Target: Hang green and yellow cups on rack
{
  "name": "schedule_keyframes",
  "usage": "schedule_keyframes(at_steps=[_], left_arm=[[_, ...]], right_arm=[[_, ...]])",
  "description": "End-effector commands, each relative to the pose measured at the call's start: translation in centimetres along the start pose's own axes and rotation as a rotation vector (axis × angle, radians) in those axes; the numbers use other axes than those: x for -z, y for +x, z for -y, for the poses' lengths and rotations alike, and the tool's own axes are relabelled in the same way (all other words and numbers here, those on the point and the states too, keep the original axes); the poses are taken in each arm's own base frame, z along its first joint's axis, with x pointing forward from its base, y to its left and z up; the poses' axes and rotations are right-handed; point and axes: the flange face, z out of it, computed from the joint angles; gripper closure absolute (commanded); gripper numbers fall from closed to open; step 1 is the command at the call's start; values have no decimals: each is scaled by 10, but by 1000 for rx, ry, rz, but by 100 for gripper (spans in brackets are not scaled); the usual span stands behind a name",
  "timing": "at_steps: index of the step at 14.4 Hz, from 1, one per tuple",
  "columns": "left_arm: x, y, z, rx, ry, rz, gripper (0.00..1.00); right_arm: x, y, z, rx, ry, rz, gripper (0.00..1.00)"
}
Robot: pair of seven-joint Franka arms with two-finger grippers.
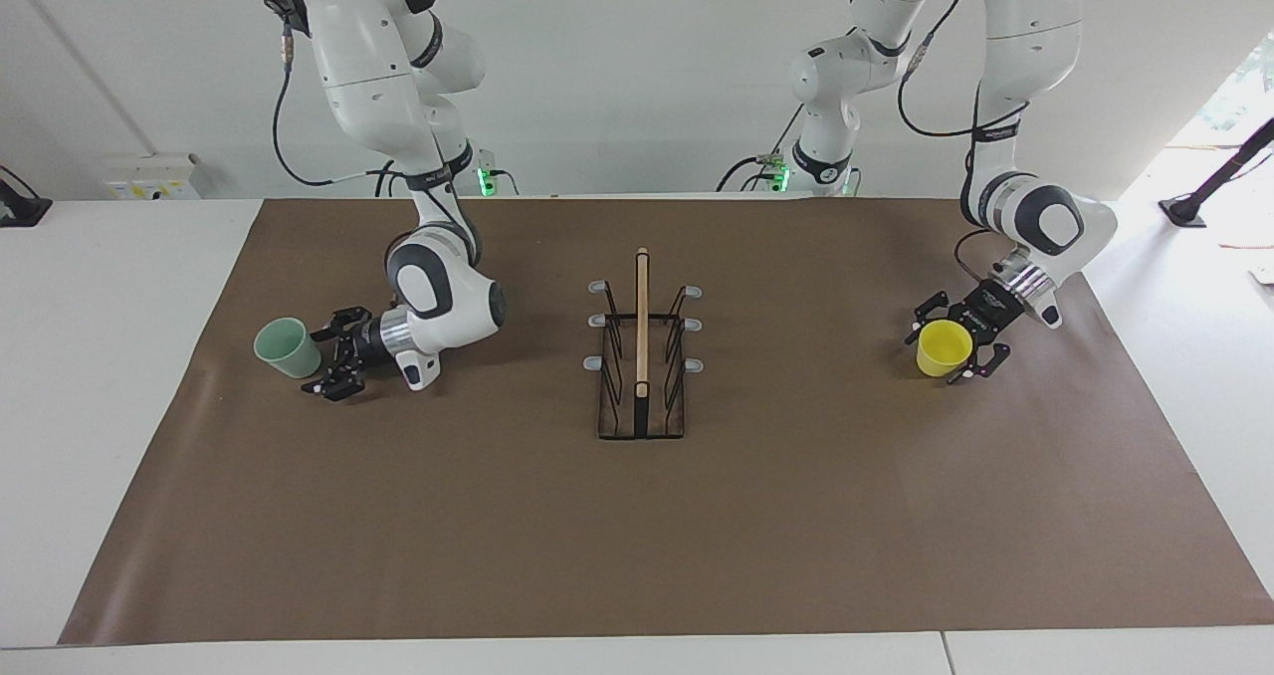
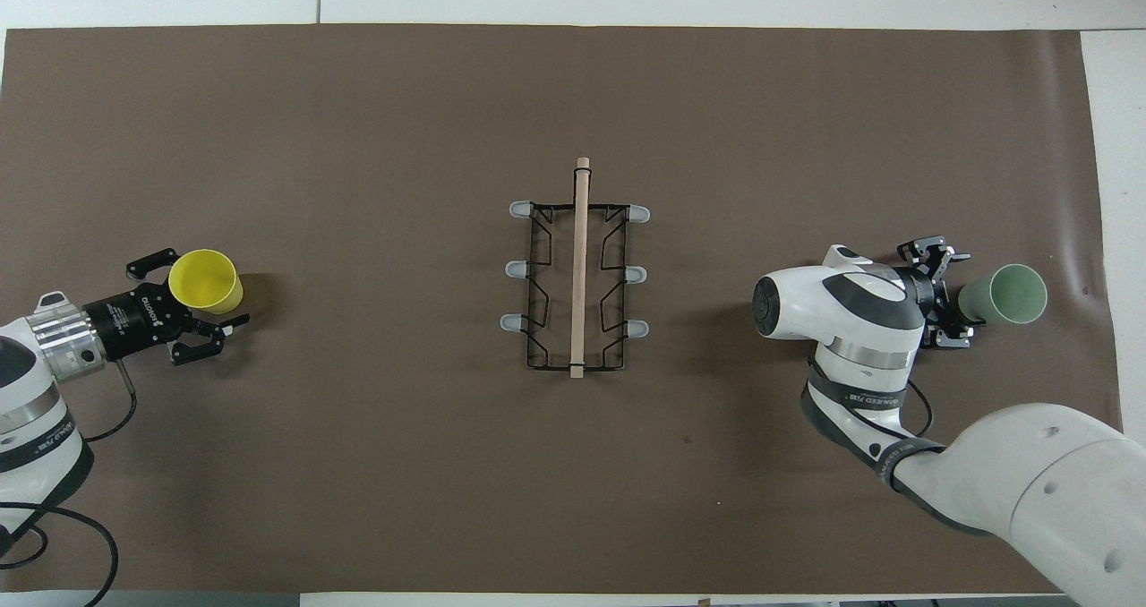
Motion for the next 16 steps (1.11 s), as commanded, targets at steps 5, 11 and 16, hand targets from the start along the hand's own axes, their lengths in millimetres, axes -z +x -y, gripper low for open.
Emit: schedule_keyframes(at_steps=[5, 11, 16], left_arm=[[-3, -18, -5, -52, -29, -20, 100], [21, -107, -47, -149, -53, -84, 100], [-1, -210, -48, -305, 74, -239, 100]], right_arm=[[-21, -2, 11, -18, 4, 24, 0], [-41, -13, 17, -17, 30, 92, 15], [-24, -25, 1, -92, 13, 84, 100]])
